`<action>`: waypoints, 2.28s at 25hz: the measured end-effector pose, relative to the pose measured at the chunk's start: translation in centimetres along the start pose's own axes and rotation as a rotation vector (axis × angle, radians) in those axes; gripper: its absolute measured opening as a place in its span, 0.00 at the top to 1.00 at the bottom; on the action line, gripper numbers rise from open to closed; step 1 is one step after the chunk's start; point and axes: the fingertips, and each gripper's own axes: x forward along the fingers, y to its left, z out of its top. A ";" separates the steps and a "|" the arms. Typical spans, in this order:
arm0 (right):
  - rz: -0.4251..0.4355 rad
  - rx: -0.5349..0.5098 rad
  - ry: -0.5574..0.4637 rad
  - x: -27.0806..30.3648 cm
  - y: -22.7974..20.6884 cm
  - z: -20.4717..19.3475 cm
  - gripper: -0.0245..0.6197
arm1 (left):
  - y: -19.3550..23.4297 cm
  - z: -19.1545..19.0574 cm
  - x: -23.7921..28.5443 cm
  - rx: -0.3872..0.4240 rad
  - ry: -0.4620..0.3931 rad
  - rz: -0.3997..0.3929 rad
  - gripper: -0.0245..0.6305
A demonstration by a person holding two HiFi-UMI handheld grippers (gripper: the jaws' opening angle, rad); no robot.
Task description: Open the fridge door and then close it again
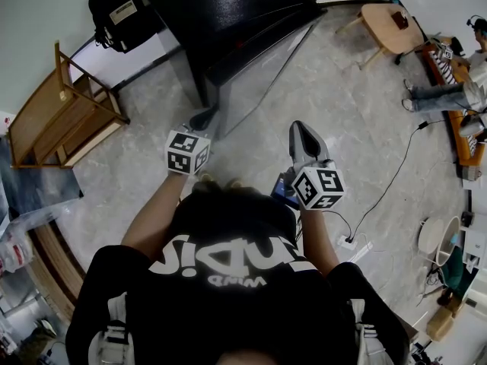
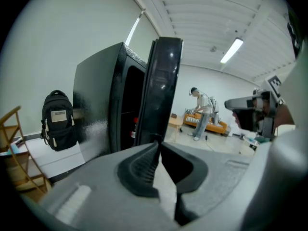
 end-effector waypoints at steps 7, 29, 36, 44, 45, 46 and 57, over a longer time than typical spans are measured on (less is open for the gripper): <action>0.002 -0.005 0.006 0.9 0.1 0.1 0.96 | 1.8 0.4 0.2 -0.004 -0.005 0.007 0.93; 0.002 -0.009 0.011 1.8 0.3 0.1 0.97 | 4.7 1.1 0.5 -0.039 -0.016 0.055 0.93; 0.000 -0.008 0.012 1.9 0.0 0.2 0.96 | 5.7 1.4 0.7 -0.044 -0.017 0.076 0.93; 0.003 -0.007 0.016 2.3 -0.2 0.1 0.96 | 6.3 1.6 0.8 -0.046 -0.017 0.088 0.93; 0.004 -0.007 0.016 2.4 -0.3 0.2 0.96 | 6.3 1.6 0.9 -0.047 -0.018 0.088 0.93; 0.005 -0.007 0.016 2.5 -0.3 0.2 0.96 | 6.3 1.7 1.0 -0.051 -0.019 0.087 0.93; 0.000 0.002 0.005 2.4 -0.6 0.4 0.96 | 6.5 1.5 0.7 -0.070 -0.004 0.114 0.92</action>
